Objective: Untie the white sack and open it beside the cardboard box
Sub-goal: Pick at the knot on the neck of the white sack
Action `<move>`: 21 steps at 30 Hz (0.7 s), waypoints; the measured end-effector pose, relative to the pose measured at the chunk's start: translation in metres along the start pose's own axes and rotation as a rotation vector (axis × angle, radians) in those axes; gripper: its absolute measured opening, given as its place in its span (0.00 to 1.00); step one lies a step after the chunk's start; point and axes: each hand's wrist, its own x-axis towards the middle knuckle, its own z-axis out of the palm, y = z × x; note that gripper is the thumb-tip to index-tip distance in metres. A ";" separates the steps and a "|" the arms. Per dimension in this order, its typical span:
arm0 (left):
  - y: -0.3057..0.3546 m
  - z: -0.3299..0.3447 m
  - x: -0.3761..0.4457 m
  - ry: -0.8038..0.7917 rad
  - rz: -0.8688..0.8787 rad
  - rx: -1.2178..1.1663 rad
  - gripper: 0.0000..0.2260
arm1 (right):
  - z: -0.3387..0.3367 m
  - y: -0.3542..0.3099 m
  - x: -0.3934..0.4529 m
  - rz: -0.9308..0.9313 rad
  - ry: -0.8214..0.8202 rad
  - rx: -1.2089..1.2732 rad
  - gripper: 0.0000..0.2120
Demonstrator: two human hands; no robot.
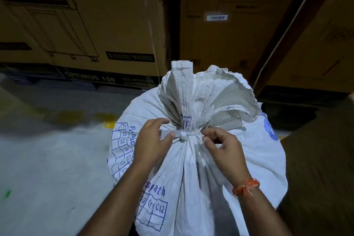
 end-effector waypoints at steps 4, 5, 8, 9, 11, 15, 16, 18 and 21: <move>-0.006 0.001 0.004 -0.048 -0.047 -0.027 0.15 | 0.014 0.002 0.002 0.048 -0.057 -0.041 0.09; -0.007 0.002 0.004 -0.044 -0.055 -0.043 0.14 | 0.018 0.004 0.002 0.051 -0.068 -0.040 0.09; -0.009 0.004 0.003 -0.035 -0.098 -0.100 0.10 | 0.028 0.004 0.004 0.013 -0.071 -0.089 0.08; -0.009 0.005 0.002 -0.033 -0.109 -0.121 0.09 | 0.032 0.004 0.003 -0.005 -0.071 -0.112 0.08; -0.008 0.008 0.001 -0.031 -0.134 -0.179 0.07 | 0.037 0.003 0.002 -0.033 -0.057 -0.152 0.07; -0.010 0.015 0.001 -0.034 -0.206 -0.332 0.05 | 0.044 0.006 0.003 -0.025 -0.008 -0.148 0.08; -0.010 0.016 0.001 -0.045 -0.224 -0.352 0.04 | 0.044 0.007 0.003 -0.015 -0.006 -0.142 0.09; -0.010 0.019 0.000 -0.059 -0.239 -0.385 0.03 | 0.046 0.008 0.003 -0.002 -0.008 -0.125 0.11; -0.010 0.021 0.001 -0.052 -0.241 -0.394 0.03 | 0.050 0.010 0.005 -0.012 -0.002 -0.155 0.10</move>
